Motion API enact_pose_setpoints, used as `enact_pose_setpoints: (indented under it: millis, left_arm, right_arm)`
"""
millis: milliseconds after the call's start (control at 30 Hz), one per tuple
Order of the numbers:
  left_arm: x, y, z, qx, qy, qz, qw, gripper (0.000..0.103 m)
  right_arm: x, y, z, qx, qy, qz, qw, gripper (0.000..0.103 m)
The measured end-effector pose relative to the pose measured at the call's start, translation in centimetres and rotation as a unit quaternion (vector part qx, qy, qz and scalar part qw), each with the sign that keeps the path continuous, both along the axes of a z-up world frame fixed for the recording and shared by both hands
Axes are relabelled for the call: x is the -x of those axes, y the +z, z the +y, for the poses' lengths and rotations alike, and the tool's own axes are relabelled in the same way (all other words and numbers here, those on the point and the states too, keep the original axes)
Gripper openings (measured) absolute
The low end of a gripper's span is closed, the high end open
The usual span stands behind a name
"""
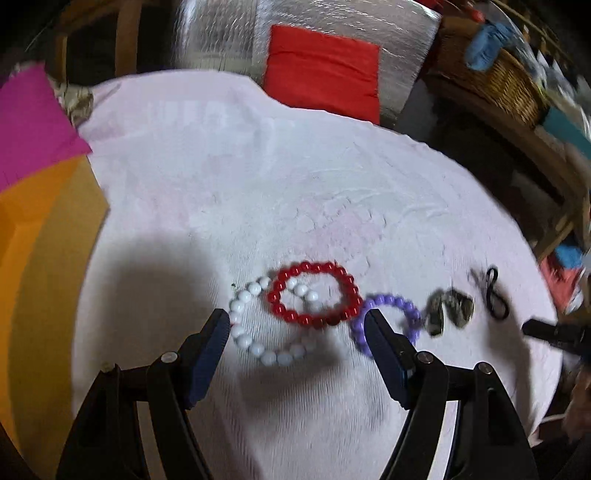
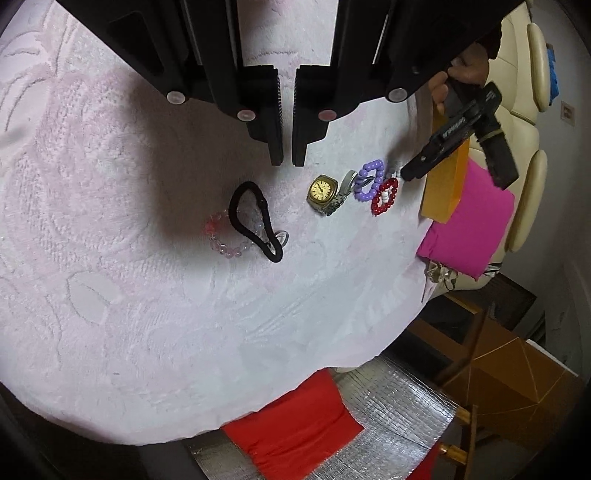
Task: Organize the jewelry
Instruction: 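Grasp the red bead bracelet with the left tool while the right tool grasps the gold watch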
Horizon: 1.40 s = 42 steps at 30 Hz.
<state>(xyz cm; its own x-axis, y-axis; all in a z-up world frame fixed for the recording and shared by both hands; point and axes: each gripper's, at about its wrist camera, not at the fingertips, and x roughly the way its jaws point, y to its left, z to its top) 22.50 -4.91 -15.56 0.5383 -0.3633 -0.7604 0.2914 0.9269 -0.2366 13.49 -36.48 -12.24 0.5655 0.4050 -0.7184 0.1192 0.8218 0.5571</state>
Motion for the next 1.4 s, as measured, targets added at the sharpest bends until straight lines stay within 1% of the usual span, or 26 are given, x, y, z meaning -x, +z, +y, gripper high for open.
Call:
enact_pose_setpoints:
  millis: [33,67,100,133,167,200,267,367,400,500,600,733,767,867,900,967,1000,1067,1133,1267,1300,1400]
  left_arm:
    - [-0.4,0.0,0.1,0.010,0.002,0.002,0.9999,0.074]
    - [-0.8,-0.1,0.1,0.017,0.001,0.004,0.9999,0.067]
    - [-1.1,-0.1,0.0,0.023,-0.004,0.007,0.9997,0.063]
    - [-1.4,-0.2,-0.2,0.026,-0.009,0.011,0.9996,0.056]
    - [-1.7,-0.4,-0.5,0.027,-0.016,0.015,0.9994,0.051]
    - [-2.0,-0.7,-0.8,0.026,-0.022,0.021,0.9992,0.049]
    - [-2.4,-1.1,-1.3,0.023,-0.029,0.035,0.9987,0.032]
    - [-2.8,-1.7,-1.3,0.020,-0.032,0.046,0.9983,0.019]
    - [-2.8,-1.7,-1.0,0.025,-0.032,0.046,0.9981,0.016]
    - [-3.0,-1.8,-0.5,0.029,-0.024,0.045,0.9983,0.016]
    - [-2.7,-1.3,0.0,0.013,-0.015,0.028,0.9994,0.016]
    - [-2.0,0.2,1.4,0.034,-0.007,0.004,0.9994,0.014]
    - [-1.8,0.6,1.7,0.039,-0.009,-0.002,0.9992,0.009]
    - [-1.1,1.7,2.4,0.053,-0.018,-0.020,0.9982,0.009]
    - [-0.9,1.9,2.5,0.055,-0.019,-0.024,0.9980,0.009]
    - [-0.7,2.3,3.1,0.070,-0.022,-0.025,0.9970,0.009]
    - [-0.6,2.4,3.4,0.076,-0.024,-0.025,0.9965,0.009]
    - [-0.7,2.8,3.5,0.079,-0.029,-0.028,0.9961,0.009]
    - [-0.7,3.0,3.8,0.085,-0.032,-0.029,0.9955,0.009]
    - [-0.4,3.4,4.5,0.092,-0.028,-0.034,0.9948,0.009]
    - [-0.4,3.4,4.5,0.093,-0.028,-0.035,0.9947,0.009]
    - [-0.2,3.4,4.5,0.093,-0.031,-0.036,0.9946,0.009]
  right_arm:
    - [-0.1,0.0,0.0,0.001,-0.002,0.001,1.000,0.006]
    - [-0.3,-0.1,-0.1,-0.001,-0.005,0.002,1.000,0.006]
    - [-0.4,-0.1,-0.2,-0.004,-0.008,0.002,1.000,0.006]
    - [-0.5,-0.1,-0.3,-0.005,-0.011,0.001,1.000,0.006]
    - [-0.6,-0.1,-0.4,-0.006,-0.014,-0.001,1.000,0.006]
    - [-0.6,0.0,-0.4,-0.006,-0.015,-0.003,1.000,0.006]
    - [-0.8,0.0,-0.4,-0.007,-0.014,-0.004,1.000,0.006]
    - [-1.1,-0.2,-0.3,-0.013,-0.007,0.000,1.000,0.006]
    - [-1.1,-0.3,-0.2,-0.015,-0.004,0.001,1.000,0.006]
    - [-1.3,-0.5,0.6,-0.022,0.010,-0.001,1.000,0.006]
    - [-1.6,-0.7,1.8,-0.031,0.022,0.001,0.999,0.006]
    - [-2.3,-1.0,4.0,-0.023,0.036,0.005,0.999,0.006]
    - [-2.6,-1.1,4.5,-0.019,0.036,0.007,0.999,0.007]
    - [-3.7,-1.6,5.8,0.007,0.032,0.014,0.999,0.007]
    - [-3.9,-1.9,6.0,0.016,0.030,0.019,0.999,0.007]
    - [-4.7,-2.4,6.6,0.035,0.021,0.028,0.999,0.009]
    - [-5.0,-2.5,6.8,0.045,0.018,0.030,0.998,0.013]
    - [-5.4,-2.8,7.0,0.056,0.009,0.031,0.998,0.036]
    - [-5.7,-2.6,7.0,0.056,0.008,0.019,0.998,0.044]
    - [-6.5,-2.7,8.2,0.095,0.020,0.004,0.995,0.044]
    - [-6.6,-2.7,8.5,0.111,0.024,0.002,0.994,0.042]
    - [-6.8,-2.8,9.8,0.172,0.039,-0.008,0.984,0.029]
